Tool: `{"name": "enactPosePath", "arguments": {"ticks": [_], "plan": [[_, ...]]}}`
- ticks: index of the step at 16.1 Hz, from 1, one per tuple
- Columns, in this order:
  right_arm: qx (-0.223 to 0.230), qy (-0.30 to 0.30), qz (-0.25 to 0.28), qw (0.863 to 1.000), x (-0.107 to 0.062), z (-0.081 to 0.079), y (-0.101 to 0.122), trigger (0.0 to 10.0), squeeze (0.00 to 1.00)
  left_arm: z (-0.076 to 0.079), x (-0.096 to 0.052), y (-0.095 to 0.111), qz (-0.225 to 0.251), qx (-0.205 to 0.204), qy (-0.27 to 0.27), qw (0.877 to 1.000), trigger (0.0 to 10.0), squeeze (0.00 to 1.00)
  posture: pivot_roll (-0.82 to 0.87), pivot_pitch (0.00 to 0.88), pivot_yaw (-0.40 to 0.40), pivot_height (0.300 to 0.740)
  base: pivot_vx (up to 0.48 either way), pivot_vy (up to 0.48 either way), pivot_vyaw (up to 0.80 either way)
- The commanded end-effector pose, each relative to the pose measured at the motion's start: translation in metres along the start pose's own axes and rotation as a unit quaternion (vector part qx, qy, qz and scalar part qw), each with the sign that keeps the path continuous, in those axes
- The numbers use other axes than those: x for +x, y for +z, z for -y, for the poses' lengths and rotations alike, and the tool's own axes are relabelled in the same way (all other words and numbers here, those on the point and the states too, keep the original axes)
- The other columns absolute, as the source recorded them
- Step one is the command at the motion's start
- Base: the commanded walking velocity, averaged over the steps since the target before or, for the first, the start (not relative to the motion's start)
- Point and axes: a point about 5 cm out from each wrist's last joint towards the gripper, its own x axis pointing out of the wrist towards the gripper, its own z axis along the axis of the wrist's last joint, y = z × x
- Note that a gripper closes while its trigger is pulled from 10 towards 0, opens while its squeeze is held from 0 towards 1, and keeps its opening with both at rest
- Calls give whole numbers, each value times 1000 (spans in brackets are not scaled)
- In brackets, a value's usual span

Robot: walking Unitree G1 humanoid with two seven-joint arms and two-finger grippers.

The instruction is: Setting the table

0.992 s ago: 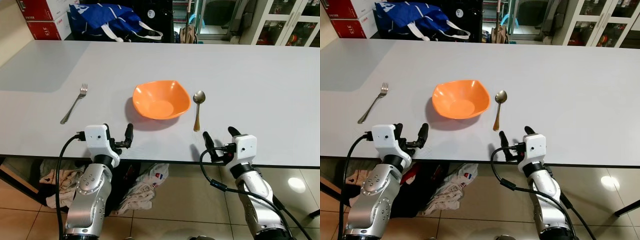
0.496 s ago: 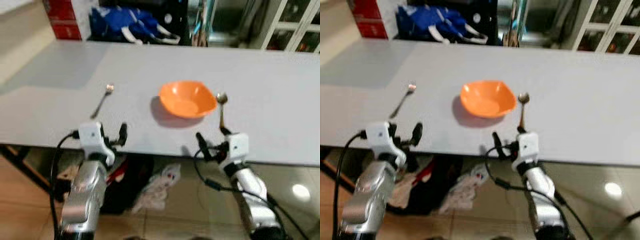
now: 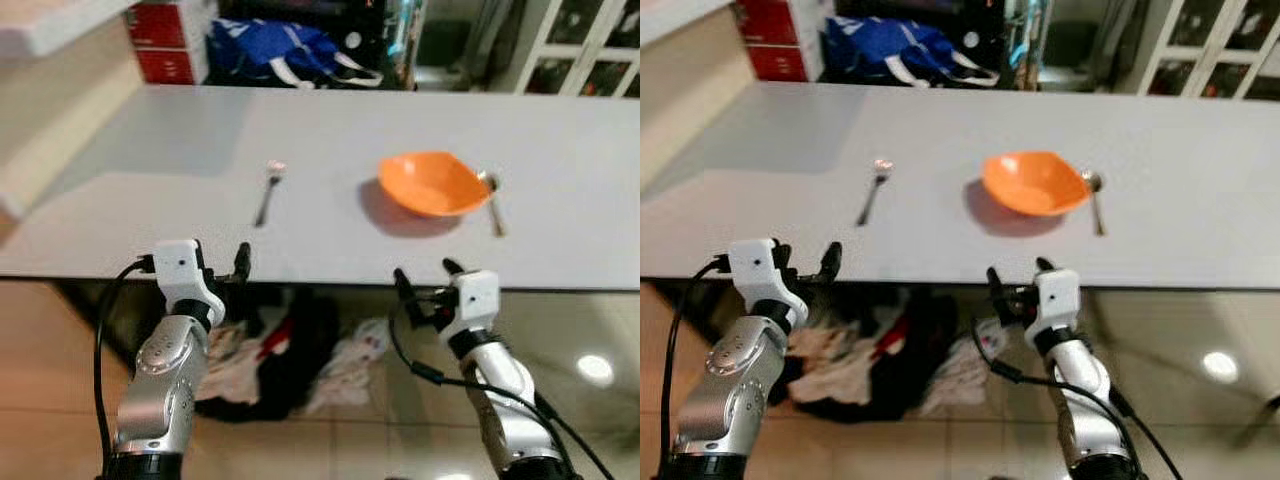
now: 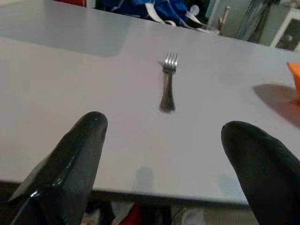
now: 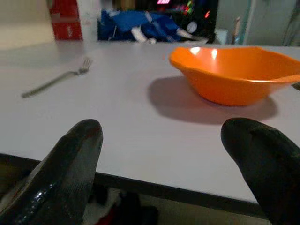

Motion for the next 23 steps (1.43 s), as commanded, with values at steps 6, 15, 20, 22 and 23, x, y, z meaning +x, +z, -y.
{"name": "enactPosePath", "arguments": {"ticks": [6,15,20,22,23], "plan": [[33,-93,16,995,0,23,6,10000,0,-14,8,20,35,66,-19,997,10000,0,-86,0,40,736,0,480,0],[24,-66,-6,998,0,15,-1,10000,0,-21,11,17,20,50,-6,999,10000,0,-76,0,32,736,0,480,0],[22,-47,-10,999,-1,9,-3,10000,0,-24,13,21,24,53,-2,998,10000,0,-72,0,32,736,0,480,0],[21,-37,-10,999,-1,6,-3,10000,0,-24,12,21,25,52,-1,998,10000,0,-72,0,32,736,0,480,0],[22,-32,-3,999,-1,5,-2,10000,0,-22,12,21,31,46,-4,998,10000,0,-72,0,30,736,0,480,0]]}}
